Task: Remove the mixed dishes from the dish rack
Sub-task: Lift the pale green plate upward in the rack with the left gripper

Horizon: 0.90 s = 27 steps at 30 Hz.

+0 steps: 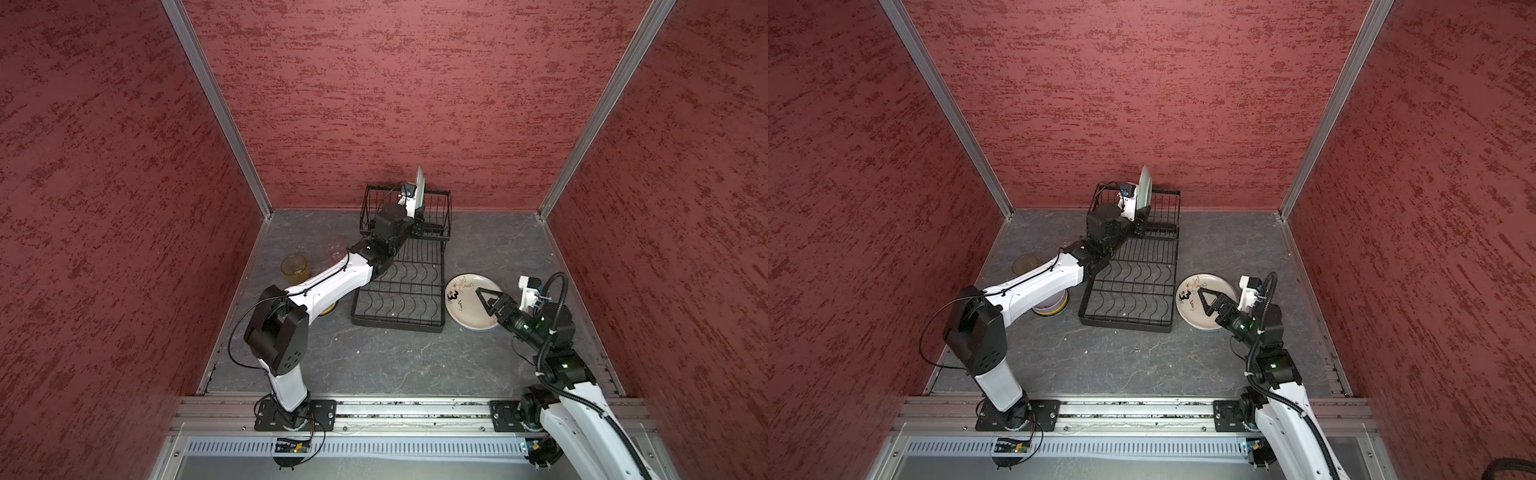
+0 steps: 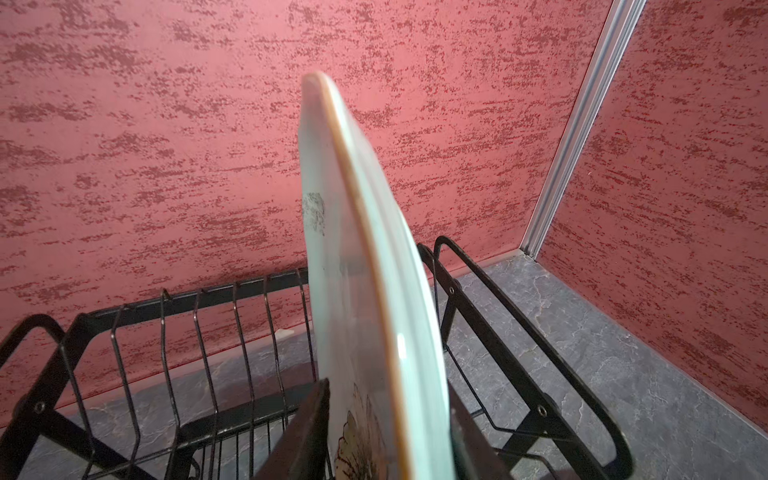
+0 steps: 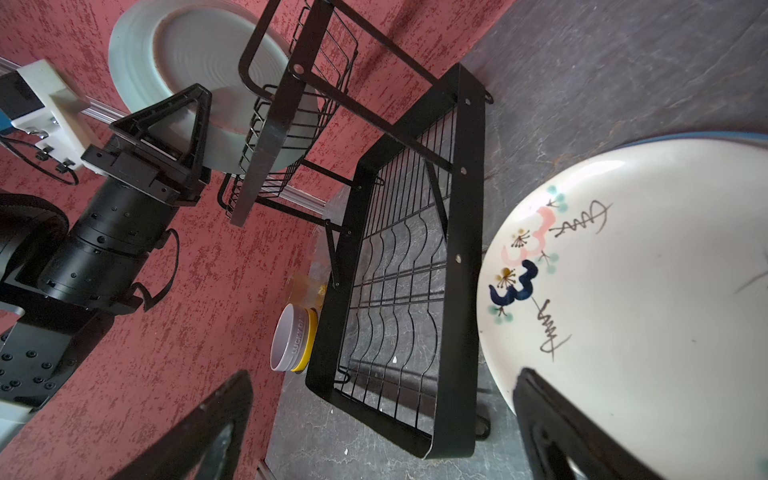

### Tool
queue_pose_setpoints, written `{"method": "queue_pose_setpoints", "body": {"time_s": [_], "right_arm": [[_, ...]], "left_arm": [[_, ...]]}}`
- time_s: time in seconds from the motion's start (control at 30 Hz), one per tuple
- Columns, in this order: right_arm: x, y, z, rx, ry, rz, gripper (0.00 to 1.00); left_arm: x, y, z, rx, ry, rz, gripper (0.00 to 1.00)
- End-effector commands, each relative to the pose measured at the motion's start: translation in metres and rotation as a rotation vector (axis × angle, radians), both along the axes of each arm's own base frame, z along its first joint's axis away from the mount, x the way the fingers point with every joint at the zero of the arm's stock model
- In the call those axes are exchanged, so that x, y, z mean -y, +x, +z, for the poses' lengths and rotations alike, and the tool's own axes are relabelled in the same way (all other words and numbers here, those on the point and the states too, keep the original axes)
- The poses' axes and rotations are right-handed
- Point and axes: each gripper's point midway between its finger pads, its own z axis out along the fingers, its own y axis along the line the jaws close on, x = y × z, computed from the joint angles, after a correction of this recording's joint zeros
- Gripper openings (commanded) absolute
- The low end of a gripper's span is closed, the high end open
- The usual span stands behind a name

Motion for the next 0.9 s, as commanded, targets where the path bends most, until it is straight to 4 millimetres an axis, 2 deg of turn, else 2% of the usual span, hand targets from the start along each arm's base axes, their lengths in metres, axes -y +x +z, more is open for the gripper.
{"method": "queue_pose_setpoints", "body": {"time_s": [0.0,0.1,0.2,0.27,0.33,0.43,0.5,0.63,0.87], "right_arm": [[0.003,0.002,-0.003,0.001,-0.008,-0.015,0.99],[0.002,0.002,-0.004,-0.001,-0.007,-0.012,0.99],[0.002,0.002,-0.004,-0.004,-0.007,-0.012,0.99],[0.002,0.002,-0.005,-0.005,-0.007,-0.012,0.99],[0.002,0.002,-0.005,-0.006,-0.007,-0.011,0.99],[0.001,0.002,-0.005,-0.009,-0.006,-0.008,0.99],[0.002,0.002,-0.005,-0.007,-0.006,-0.009,0.99],[0.002,0.002,-0.006,-0.011,-0.006,-0.009,0.99],[0.002,0.002,-0.004,-0.006,-0.009,-0.01,0.99]], "left_arm": [[-0.007,-0.008,0.022,0.056,-0.011,0.018,0.43],[-0.008,-0.01,0.02,0.061,0.002,0.032,0.44],[-0.009,-0.009,0.019,0.065,0.01,0.036,0.37],[-0.008,-0.007,0.018,0.064,0.015,0.036,0.28],[-0.007,-0.007,0.019,0.066,0.016,0.034,0.09],[-0.007,-0.004,0.018,0.059,0.021,0.042,0.17],[-0.007,-0.003,0.018,0.056,0.025,0.044,0.19],[-0.008,-0.004,0.018,0.055,0.021,0.047,0.19],[-0.011,-0.007,0.033,0.079,-0.012,0.055,0.17]]}}
